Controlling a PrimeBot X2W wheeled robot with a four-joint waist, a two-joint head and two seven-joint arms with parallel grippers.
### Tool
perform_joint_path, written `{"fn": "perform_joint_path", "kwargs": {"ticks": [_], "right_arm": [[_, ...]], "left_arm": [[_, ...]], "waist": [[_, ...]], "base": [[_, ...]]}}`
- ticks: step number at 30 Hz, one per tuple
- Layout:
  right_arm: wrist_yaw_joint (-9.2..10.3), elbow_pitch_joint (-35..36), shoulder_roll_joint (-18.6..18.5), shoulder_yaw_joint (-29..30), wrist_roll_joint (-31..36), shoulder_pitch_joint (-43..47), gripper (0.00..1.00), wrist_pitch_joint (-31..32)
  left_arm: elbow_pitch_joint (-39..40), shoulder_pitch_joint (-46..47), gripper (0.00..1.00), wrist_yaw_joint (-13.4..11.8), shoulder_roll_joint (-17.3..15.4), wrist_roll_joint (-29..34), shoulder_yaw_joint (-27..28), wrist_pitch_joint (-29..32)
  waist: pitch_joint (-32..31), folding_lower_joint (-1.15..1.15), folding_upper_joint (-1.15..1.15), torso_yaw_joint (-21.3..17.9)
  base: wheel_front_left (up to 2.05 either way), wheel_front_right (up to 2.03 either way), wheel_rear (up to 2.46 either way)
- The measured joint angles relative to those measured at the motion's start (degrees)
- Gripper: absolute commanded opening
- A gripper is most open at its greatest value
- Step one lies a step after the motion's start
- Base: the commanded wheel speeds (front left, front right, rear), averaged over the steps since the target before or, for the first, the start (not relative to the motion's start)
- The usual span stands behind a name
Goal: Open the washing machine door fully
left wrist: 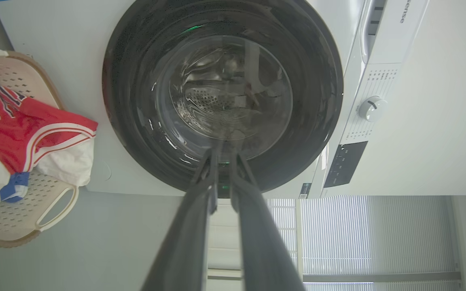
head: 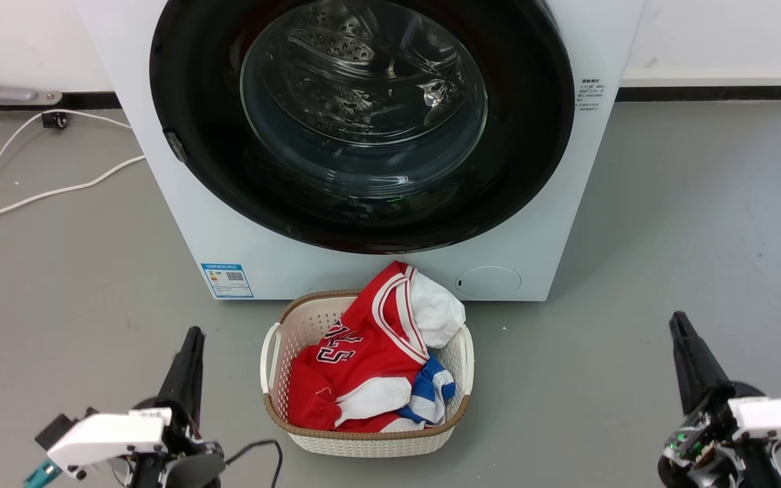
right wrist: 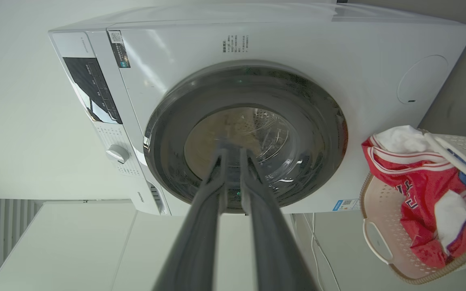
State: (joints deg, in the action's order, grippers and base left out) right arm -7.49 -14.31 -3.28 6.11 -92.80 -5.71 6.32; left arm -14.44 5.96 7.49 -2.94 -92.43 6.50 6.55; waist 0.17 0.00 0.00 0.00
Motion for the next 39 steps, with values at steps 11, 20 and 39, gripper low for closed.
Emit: {"fn": "perform_joint_path", "kwargs": {"ticks": [11,20,39], "right_arm": [[0.02,-0.32,0.24,-0.82,1.36,2.30,1.00,-2.34],[0.02,2.46,0.26,-2.00,3.67,3.75,1.00,-5.63],[0.02,9.60,0.29,-2.18,30.25,5.89,1.00,-9.96]], "left_arm": [[0.69,-2.22,1.00,-0.08,0.16,0.20,-0.88,-2.32],[4.57,-3.45,1.00,-0.08,0.15,1.33,-2.10,-5.67],[9.26,-4.53,1.00,-3.61,0.14,28.39,-0.33,-10.14]], "waist": [[0.06,0.00,0.00,0.02],[0.11,0.00,0.00,0.04],[0.30,0.00,0.00,0.08]], "base": [[0.00,0.00,0.00],[0.00,0.00,0.00],[0.00,0.00,0.00]]}}
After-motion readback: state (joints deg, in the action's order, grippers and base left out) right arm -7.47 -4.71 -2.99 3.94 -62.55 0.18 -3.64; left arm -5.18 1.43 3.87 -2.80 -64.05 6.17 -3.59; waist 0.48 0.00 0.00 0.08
